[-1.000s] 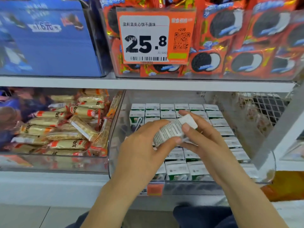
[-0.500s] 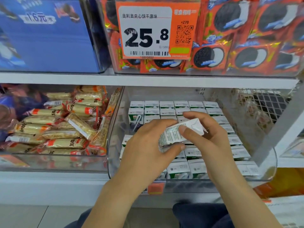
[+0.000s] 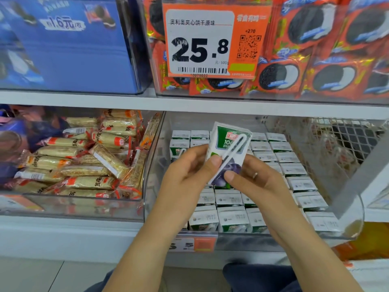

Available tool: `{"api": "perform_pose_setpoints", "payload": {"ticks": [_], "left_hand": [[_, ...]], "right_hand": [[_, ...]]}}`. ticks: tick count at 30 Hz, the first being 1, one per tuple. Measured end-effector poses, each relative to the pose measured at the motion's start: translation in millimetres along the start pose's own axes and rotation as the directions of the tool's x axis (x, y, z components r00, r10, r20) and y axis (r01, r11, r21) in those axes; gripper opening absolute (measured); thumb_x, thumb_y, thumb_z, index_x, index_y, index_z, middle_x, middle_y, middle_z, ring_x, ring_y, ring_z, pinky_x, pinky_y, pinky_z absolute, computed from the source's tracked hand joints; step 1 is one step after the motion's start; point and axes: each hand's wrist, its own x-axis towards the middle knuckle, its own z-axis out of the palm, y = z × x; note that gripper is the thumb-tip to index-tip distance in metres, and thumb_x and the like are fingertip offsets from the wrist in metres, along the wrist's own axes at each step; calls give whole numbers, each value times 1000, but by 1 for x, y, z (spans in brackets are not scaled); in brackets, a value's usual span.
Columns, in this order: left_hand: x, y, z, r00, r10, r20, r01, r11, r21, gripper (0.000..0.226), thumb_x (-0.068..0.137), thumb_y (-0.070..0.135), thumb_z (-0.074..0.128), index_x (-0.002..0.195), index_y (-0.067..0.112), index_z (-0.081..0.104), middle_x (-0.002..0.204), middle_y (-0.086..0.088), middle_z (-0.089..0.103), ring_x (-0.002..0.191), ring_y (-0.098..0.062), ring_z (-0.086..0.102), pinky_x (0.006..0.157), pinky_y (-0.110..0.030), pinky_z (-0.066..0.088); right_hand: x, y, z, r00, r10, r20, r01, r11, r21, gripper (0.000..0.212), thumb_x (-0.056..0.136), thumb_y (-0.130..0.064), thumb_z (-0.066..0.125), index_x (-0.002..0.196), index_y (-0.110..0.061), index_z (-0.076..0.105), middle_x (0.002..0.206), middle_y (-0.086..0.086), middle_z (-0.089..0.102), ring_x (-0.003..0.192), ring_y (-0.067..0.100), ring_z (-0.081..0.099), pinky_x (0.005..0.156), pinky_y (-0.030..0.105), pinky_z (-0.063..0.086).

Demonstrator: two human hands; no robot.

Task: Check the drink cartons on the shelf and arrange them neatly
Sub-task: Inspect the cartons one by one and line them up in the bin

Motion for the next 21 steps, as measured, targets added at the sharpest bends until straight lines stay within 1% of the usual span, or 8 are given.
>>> {"api": "perform_pose_setpoints", "payload": {"ticks": [3,5,7,9,11,15,18,21], "left_hand": [[1,-2,-1,1000,12,7,-13,985,170,33,89,35,54,116,22,66,100,12,74,91,0,67,82,-17,50],[1,-3,-3,1000,11,-21,-6,979,204,25,93,28,55,114,24,68,106,14,72,100,1,65,89,-20,49],[1,-1,-5,999,-3,-54,13,983,181,19,91,28,59,107,30,70,103,17,72,96,4,65,82,-12,49],[0,3,-4,998,-23,-63,32,991,134,15,86,38,63,98,34,71,99,20,72,91,5,65,74,-9,48],[-1,5,-4,997,-41,-70,50,991,128,23,81,50,67,95,33,71,98,20,72,90,4,66,74,-14,50],[-1,2,-2,991,-84,-99,95,990,106,38,68,56,69,100,36,68,100,17,71,93,0,67,76,-21,52],[0,-1,0,988,-92,-127,102,992,75,45,63,50,82,102,32,66,95,15,72,88,0,67,67,-15,52],[1,-2,0,983,-96,-157,94,995,-19,42,62,40,77,99,23,68,93,8,74,87,-5,69,67,-13,51]], "right_hand": [[0,2,3,998,-12,-68,10,999,-32,39,69,-28,71,108,-26,67,96,-6,73,88,9,68,75,17,52],[0,3,2,992,-29,-125,18,997,-81,35,73,-20,75,106,-27,68,94,-6,73,88,9,66,74,17,52],[-1,4,1,987,-54,-150,34,991,-132,36,75,-13,76,106,-28,68,94,-9,73,89,6,64,72,16,52],[-2,4,1,984,-87,-156,55,978,-203,39,74,-14,77,108,-29,67,98,-11,71,91,2,63,74,15,51],[-3,5,1,977,-134,-168,88,962,-260,42,74,-13,78,111,-30,66,103,-11,69,95,1,61,77,11,48],[-4,7,2,957,-238,-168,172,927,-333,50,73,-10,78,106,-45,62,104,-12,64,98,-2,59,77,8,46],[-6,9,4,940,-311,-141,222,870,-440,52,74,-9,79,111,-42,62,106,-12,62,100,0,58,80,8,45],[-7,11,4,917,-391,-81,278,771,-573,51,74,-14,80,118,-33,62,106,-7,61,101,4,57,83,10,42]]}}
